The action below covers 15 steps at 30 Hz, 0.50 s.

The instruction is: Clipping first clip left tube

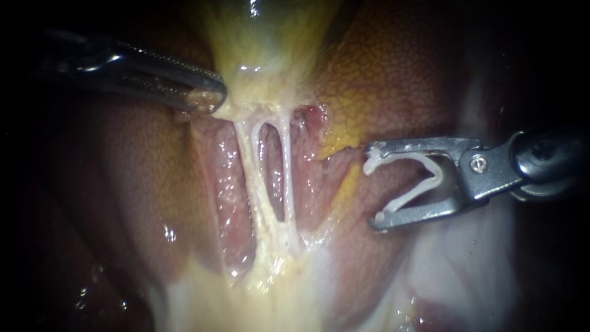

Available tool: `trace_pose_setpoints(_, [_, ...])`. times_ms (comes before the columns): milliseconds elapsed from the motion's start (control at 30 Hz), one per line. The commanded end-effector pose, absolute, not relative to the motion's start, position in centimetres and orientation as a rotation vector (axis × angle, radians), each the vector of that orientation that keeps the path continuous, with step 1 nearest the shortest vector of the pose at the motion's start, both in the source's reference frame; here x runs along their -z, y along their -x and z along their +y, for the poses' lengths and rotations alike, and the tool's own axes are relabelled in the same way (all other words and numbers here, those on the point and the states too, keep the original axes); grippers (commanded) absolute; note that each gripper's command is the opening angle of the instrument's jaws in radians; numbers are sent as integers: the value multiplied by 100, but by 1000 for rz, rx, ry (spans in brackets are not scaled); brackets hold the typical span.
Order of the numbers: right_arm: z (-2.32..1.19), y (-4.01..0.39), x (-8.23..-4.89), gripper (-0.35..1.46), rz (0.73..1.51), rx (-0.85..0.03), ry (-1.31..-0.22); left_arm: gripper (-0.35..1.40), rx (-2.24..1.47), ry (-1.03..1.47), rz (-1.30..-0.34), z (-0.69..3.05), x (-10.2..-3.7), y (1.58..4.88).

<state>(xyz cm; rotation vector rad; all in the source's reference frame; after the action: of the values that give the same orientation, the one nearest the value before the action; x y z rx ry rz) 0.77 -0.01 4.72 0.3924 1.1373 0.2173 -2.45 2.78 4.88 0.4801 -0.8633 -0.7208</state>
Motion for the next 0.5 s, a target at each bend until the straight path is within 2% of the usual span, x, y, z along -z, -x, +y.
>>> trace_pose_setpoints(33, [-1, -77, -471, 59, 1137, -217, -392, -35, 720, -480, -863, 278, -488, 245])
trace_pose_setpoints(300, [-1, -79, -471, 59, 1145, -224, -408, -35, 720, -480, -863, 277, -488, 245])
trace_pose_setpoints(500, [1, -85, -473, 59, 1188, -250, -461, -35, 720, -480, -863, 277, -488, 245])
